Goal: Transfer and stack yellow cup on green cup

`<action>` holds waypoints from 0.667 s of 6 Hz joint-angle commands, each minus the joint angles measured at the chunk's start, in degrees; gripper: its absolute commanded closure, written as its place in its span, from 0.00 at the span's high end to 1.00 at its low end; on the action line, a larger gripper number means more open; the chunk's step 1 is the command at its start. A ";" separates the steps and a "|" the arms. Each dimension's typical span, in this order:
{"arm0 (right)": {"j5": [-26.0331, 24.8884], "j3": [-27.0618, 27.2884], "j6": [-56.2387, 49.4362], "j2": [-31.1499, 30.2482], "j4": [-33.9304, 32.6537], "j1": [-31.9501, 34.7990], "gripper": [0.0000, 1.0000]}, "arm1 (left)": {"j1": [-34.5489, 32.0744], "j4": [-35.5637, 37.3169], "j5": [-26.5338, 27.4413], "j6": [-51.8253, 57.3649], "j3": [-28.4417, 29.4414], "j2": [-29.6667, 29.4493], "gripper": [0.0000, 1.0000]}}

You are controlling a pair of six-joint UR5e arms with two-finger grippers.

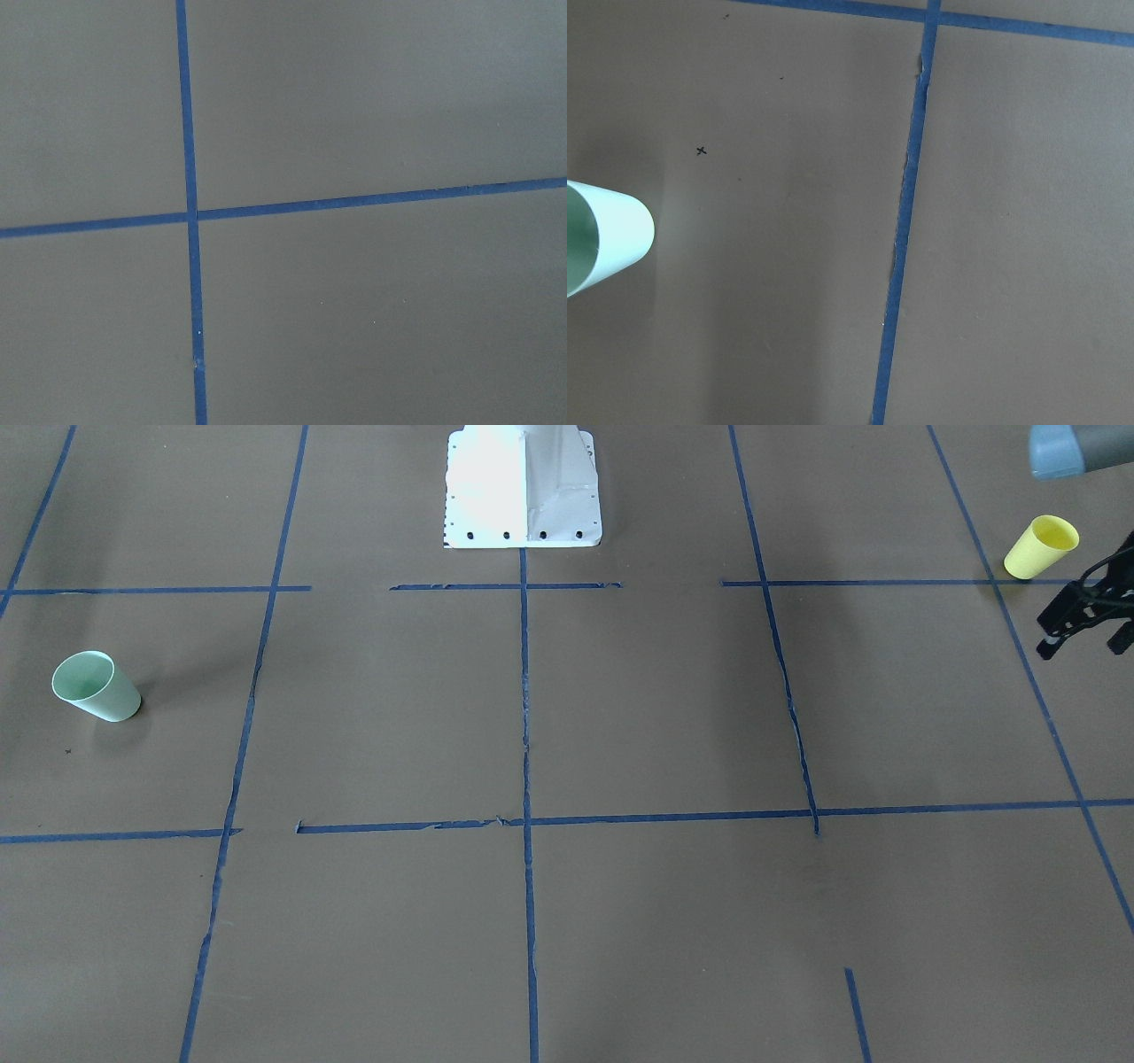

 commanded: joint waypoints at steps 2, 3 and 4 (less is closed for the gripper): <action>-0.07 0.03 -0.09 0.06 0.09 0.00 1.00 | 19.97 -0.91 33.19 -33.00 -6.17 11.35 1.00; -0.07 0.03 -0.18 0.06 0.09 0.00 1.00 | 23.59 4.40 39.98 -42.83 -6.17 11.91 1.00; -0.07 0.03 -0.27 0.06 0.09 0.00 1.00 | 29.63 14.63 47.70 -55.20 -6.52 11.82 1.00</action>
